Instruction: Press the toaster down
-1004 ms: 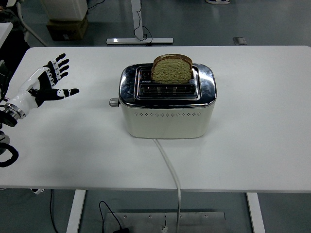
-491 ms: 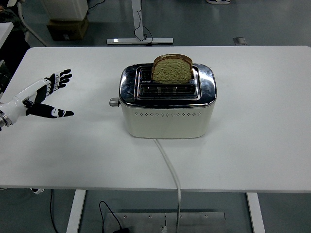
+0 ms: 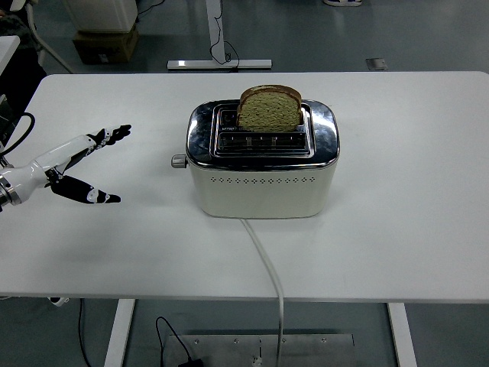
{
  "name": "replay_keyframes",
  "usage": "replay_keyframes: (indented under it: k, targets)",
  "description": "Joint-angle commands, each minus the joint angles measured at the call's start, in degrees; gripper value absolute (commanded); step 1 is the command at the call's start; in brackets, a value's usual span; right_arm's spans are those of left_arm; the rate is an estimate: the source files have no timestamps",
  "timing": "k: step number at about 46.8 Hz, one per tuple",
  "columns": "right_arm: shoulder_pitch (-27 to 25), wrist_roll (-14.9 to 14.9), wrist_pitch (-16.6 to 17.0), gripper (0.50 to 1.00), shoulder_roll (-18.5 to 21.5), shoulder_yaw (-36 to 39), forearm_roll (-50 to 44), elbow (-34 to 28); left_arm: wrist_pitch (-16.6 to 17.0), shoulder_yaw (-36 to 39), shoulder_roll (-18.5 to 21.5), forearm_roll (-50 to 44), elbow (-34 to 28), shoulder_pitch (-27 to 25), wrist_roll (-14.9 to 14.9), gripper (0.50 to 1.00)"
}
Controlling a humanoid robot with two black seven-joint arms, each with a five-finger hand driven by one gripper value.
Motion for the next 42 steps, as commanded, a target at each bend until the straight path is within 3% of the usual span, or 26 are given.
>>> replay_keyframes:
  k: [1,8,42]
  targets:
    - [0.0,0.0,0.0,0.998,0.0,0.0,0.0,0.0,0.8,0.0,0.0,2.8,-1.7,1.0,0.0,1.0]
    - [0.0,0.0,0.0,0.998,0.0,0.1,0.0,0.0,4.0,0.0,0.2,6.5,-4.1,2.0,0.0,1.0]
    - [0.0,0.0,0.0,0.998,0.0,0.0,0.0,0.0,4.1,-0.1,-0.2,13.4,-7.1,1.0,0.0,1.0]
